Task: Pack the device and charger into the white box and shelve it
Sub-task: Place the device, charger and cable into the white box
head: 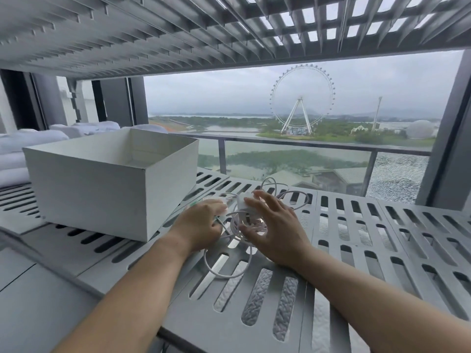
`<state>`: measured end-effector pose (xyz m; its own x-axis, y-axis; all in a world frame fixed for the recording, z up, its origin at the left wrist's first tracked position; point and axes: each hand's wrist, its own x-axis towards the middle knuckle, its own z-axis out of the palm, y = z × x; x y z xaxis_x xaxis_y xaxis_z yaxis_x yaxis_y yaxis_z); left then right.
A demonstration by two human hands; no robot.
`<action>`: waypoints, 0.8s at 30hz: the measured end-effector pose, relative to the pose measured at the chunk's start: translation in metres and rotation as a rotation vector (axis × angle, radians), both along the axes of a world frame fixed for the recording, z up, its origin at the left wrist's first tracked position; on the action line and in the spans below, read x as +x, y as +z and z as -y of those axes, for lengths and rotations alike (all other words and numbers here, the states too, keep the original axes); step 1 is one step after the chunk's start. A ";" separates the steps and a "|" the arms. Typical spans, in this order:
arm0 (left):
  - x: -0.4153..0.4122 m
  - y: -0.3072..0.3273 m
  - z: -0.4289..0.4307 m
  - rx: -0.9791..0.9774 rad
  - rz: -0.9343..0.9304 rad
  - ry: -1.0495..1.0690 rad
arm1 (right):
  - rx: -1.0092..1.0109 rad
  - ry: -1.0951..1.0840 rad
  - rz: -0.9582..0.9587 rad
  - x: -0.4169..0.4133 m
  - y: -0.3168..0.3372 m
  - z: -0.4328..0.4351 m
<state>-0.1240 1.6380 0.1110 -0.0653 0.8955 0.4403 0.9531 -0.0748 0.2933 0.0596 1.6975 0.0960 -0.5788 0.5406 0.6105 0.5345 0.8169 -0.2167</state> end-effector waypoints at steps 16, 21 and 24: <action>0.000 0.006 0.006 0.050 0.085 0.032 | 0.012 -0.099 0.054 -0.004 -0.002 -0.001; 0.000 0.007 0.008 0.014 0.079 0.026 | -0.011 -0.083 0.016 -0.002 -0.002 -0.002; 0.005 0.008 0.010 -0.004 0.093 0.000 | -0.031 -0.068 0.013 -0.001 0.000 0.000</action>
<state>-0.1189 1.6283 0.1194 -0.1060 0.8974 0.4284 0.9217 -0.0729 0.3809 0.0585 1.6976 0.0958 -0.5484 0.5970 0.5855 0.5912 0.7720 -0.2335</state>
